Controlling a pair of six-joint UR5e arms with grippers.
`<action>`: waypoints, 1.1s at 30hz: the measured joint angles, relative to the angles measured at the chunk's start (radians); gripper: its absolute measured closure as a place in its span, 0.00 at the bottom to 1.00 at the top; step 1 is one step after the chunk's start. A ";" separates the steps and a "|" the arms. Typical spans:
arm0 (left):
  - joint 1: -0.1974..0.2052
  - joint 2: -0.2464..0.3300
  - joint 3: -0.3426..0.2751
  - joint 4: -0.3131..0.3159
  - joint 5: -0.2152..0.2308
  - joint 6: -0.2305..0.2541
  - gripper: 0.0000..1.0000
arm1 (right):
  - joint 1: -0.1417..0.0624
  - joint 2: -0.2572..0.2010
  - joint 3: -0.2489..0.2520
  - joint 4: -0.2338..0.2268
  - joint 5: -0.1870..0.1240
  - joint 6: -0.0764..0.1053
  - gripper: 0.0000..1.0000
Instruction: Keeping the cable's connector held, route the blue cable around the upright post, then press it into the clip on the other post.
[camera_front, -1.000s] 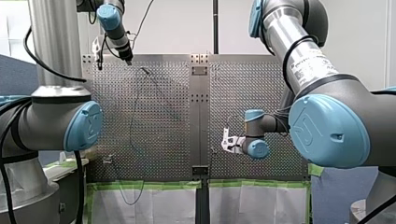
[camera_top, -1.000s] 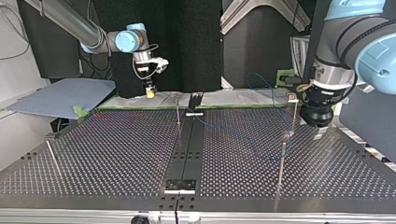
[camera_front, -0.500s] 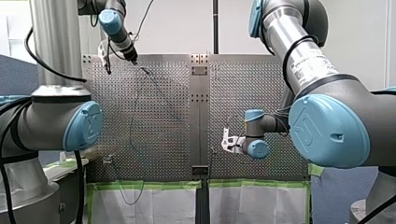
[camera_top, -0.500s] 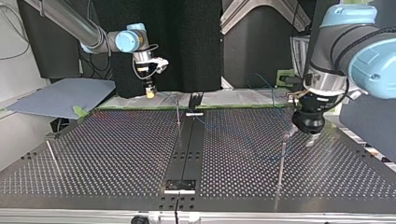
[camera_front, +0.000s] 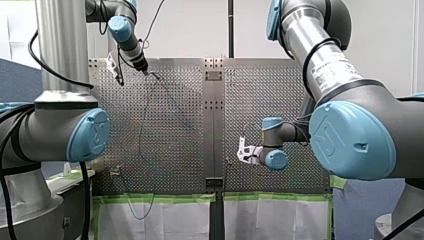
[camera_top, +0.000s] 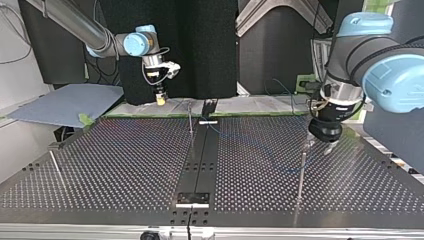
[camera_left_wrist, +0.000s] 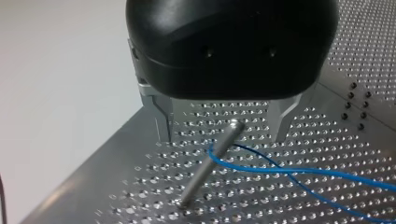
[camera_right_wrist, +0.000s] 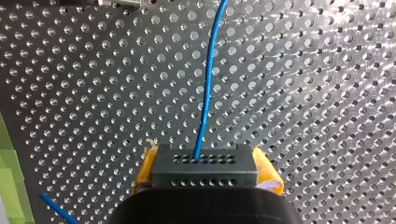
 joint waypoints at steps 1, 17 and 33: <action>0.001 -0.001 -0.008 0.007 0.008 -0.010 0.00 | 0.000 0.000 0.000 0.000 0.000 0.000 1.00; 0.012 -0.003 -0.072 0.137 0.095 -0.145 0.00 | 0.000 0.000 0.000 0.000 0.000 -0.001 1.00; 0.016 -0.069 -0.073 0.199 0.000 -0.224 0.00 | 0.000 0.000 0.000 0.001 -0.001 -0.004 1.00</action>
